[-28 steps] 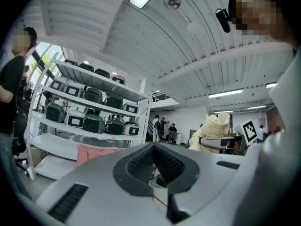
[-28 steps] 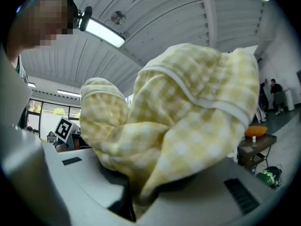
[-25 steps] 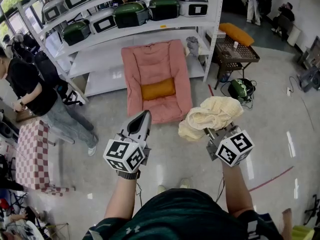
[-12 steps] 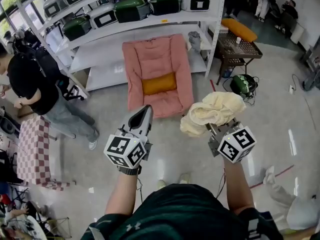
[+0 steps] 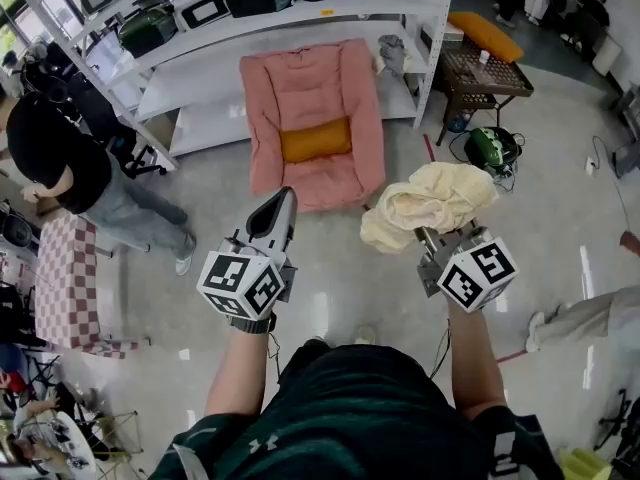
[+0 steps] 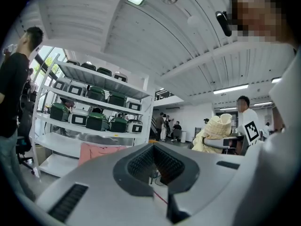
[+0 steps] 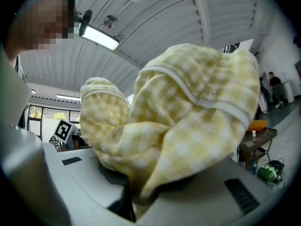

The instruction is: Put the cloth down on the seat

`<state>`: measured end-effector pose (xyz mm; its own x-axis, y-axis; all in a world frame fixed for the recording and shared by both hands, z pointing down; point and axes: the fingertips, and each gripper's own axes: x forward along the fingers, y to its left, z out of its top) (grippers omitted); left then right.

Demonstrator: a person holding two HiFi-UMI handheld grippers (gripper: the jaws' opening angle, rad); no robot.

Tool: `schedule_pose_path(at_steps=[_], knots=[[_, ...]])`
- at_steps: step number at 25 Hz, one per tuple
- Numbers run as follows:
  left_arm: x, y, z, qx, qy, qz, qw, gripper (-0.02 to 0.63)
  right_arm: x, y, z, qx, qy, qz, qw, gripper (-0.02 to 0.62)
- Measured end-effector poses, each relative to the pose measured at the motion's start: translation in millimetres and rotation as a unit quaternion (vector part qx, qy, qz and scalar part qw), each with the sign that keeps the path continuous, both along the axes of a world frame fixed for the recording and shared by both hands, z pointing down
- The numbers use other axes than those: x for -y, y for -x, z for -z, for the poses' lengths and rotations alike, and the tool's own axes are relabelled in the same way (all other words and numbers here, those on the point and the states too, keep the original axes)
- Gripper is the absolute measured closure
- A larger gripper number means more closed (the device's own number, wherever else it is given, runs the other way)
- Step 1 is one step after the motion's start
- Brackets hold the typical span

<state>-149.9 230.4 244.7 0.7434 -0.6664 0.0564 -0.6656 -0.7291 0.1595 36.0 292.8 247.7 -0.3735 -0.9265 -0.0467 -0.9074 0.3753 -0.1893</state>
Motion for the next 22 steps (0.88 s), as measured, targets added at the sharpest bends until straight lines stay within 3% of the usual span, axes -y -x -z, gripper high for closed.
schedule_pose_path(at_steps=[11,22], knots=[[17.5,-31.3,-21.4,0.015,0.010,0.006,0.9998,0.601,25.2,-26.1,-27.7,0.016,0.015,0.008,1.000,0.502],[130.5,-45.4,-42.3,0.008,0.020,-0.029,0.9993,0.601,129.9,-29.4,-44.7,0.001,0.047,-0.023,0.999,0.502]])
